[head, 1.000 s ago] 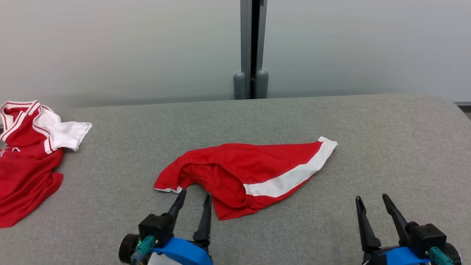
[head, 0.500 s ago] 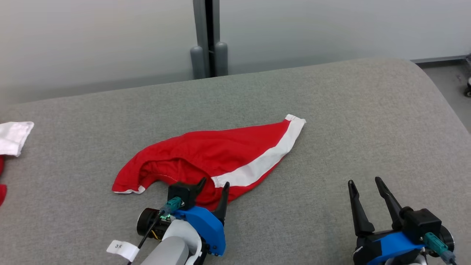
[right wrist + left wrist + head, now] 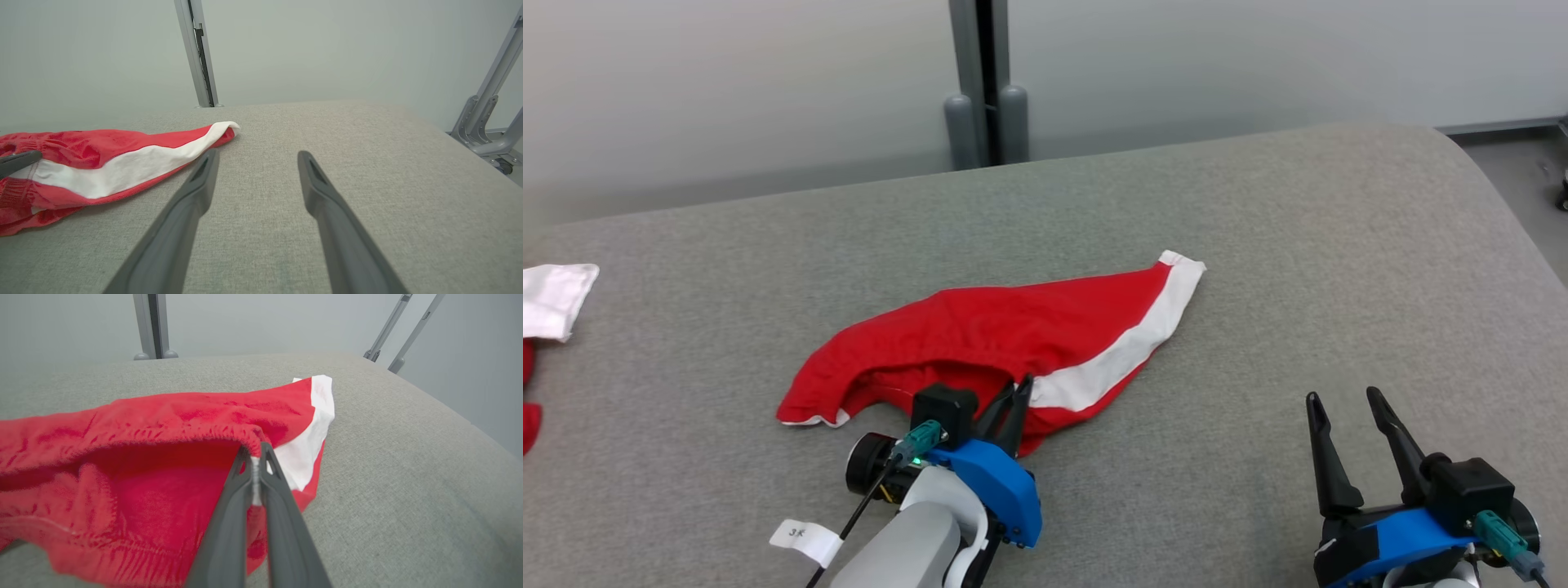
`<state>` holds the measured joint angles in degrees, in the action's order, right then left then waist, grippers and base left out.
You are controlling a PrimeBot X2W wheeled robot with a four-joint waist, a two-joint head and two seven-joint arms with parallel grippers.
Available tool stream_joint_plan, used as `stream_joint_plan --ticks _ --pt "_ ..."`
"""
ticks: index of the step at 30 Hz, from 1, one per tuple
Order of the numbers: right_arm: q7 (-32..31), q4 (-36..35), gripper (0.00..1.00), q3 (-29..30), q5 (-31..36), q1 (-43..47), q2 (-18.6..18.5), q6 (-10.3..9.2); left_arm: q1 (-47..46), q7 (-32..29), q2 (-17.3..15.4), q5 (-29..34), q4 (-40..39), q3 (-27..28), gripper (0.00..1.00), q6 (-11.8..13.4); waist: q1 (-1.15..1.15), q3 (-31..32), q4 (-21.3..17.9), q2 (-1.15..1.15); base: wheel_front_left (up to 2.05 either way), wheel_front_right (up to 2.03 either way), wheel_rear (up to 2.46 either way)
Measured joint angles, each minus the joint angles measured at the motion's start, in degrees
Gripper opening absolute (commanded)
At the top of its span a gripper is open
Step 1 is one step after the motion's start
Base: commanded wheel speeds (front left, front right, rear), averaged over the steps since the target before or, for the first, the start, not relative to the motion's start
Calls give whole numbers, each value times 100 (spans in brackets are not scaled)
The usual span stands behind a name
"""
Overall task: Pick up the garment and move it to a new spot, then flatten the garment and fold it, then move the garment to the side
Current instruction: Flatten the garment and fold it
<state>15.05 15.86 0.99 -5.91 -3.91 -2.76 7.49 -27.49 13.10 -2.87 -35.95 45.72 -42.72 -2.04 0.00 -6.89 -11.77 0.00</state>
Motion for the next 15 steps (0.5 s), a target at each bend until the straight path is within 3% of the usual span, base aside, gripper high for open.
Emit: stream_joint_plan --ticks 9,15 --pt "0 55 100 126 2 97 -1 0 198 188 -129 48 -617 63 0 63 0 291 447 0 0 0 0" --pt "0 92 100 145 3 181 0 0 815 190 -853 98 -883 631 0 245 0 427 623 0 0 0 0"
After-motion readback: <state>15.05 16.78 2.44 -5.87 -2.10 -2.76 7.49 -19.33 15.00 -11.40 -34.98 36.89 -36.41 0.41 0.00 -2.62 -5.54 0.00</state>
